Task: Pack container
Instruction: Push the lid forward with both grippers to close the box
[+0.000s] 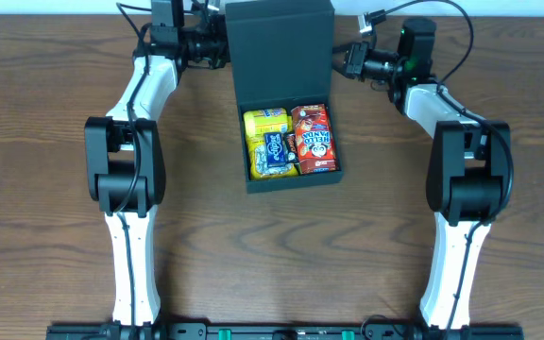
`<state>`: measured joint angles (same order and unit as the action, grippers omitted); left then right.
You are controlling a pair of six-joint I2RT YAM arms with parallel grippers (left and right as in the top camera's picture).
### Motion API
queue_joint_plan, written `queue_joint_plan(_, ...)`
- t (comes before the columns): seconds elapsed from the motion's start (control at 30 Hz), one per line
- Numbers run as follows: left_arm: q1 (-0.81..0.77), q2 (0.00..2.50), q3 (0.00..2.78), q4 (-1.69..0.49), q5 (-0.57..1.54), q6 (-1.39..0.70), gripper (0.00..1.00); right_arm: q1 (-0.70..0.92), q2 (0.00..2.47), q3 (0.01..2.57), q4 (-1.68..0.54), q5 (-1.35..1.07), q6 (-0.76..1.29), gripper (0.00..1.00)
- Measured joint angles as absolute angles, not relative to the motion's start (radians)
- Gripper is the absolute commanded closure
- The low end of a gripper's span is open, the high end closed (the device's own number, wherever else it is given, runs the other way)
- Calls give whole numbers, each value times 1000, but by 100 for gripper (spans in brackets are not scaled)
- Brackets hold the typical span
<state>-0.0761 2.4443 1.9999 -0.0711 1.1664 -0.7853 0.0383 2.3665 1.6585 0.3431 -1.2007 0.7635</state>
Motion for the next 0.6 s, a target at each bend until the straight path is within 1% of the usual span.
queue_joint_plan(0.33,-77,2426,2000,-78,1229,-769,94,39,2366,1670,340,-1339,789,99)
queue_joint_plan(0.6,-77,2339,2000,-80,1238,-733,94,39,2366,1671,227,-1422,805,98)
